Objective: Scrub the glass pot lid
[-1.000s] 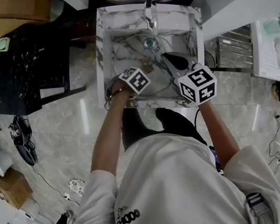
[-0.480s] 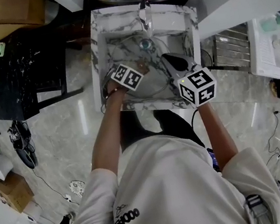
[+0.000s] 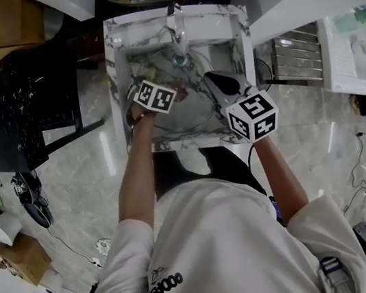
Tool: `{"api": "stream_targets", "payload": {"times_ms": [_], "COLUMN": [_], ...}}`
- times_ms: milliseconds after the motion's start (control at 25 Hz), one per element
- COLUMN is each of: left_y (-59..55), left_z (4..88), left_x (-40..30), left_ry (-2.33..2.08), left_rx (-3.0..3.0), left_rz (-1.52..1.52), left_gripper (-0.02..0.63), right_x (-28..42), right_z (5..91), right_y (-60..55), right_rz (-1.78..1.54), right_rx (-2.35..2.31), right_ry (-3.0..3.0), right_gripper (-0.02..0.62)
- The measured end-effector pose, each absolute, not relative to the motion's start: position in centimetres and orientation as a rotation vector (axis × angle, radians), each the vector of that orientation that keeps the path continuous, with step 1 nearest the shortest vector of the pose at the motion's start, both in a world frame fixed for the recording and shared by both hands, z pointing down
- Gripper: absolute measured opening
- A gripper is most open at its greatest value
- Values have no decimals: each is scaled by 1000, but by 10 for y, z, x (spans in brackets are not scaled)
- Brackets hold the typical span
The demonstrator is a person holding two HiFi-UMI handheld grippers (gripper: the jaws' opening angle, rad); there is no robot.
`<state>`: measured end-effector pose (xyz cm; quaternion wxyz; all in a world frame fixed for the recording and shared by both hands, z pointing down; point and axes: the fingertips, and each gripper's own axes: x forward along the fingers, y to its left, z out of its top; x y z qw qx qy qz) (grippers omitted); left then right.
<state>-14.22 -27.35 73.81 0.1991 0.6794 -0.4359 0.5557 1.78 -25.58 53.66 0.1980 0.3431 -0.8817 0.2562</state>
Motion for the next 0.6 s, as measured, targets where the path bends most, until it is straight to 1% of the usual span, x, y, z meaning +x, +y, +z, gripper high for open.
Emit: {"api": "stream_targets", "payload": {"times_ms": [600], "left_y": [-316], "left_z": [732], "left_x": [-82], "left_ry": [-1202], "left_rx": [2030], "left_rz": [1520], "left_gripper": [58], "right_x": [44], "right_z": [543], "right_y": [-264], "right_rz": [769], "right_rx": [1037], "right_ry": [-2435], "right_gripper": [5]}}
